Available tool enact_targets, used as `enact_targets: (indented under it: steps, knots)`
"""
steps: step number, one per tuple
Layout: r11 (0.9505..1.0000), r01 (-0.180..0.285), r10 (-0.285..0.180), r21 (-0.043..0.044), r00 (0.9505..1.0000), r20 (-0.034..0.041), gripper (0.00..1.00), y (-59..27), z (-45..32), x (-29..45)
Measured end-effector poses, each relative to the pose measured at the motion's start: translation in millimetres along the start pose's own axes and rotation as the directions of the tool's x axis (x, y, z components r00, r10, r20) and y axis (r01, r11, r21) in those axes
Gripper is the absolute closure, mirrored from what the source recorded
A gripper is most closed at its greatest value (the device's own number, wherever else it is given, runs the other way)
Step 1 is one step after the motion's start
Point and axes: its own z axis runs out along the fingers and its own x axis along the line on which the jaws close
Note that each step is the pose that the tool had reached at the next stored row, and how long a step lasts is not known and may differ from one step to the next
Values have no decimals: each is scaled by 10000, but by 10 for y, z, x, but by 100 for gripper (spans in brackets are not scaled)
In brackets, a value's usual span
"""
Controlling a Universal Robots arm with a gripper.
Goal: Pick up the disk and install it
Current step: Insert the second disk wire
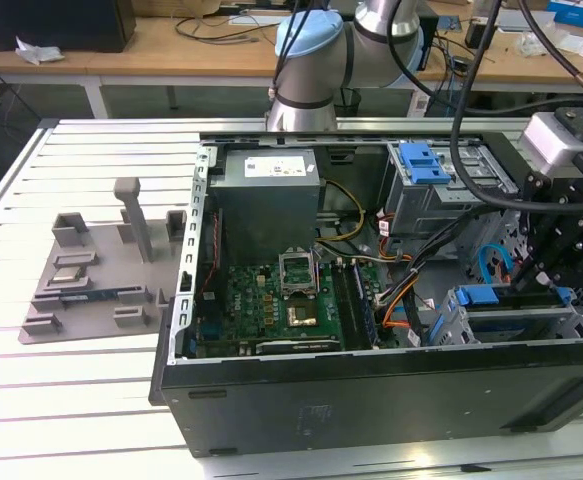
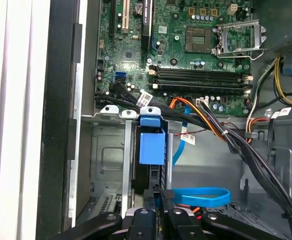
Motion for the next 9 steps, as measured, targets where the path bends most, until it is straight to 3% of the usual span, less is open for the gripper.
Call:
enact_targets:
  steps: [5, 7, 8, 9]
  knots:
    - [10000, 3, -3, 1, 10000, 21, 84, 3, 14, -1]
    - [10000, 2, -2, 0, 10000, 11, 76, 4, 3, 0]
    - [10000, 1, -1, 1, 10000, 12, 76, 6, -27, -1]
    - [10000, 1, -1, 3, 10000, 9, 76, 11, -108, -13]
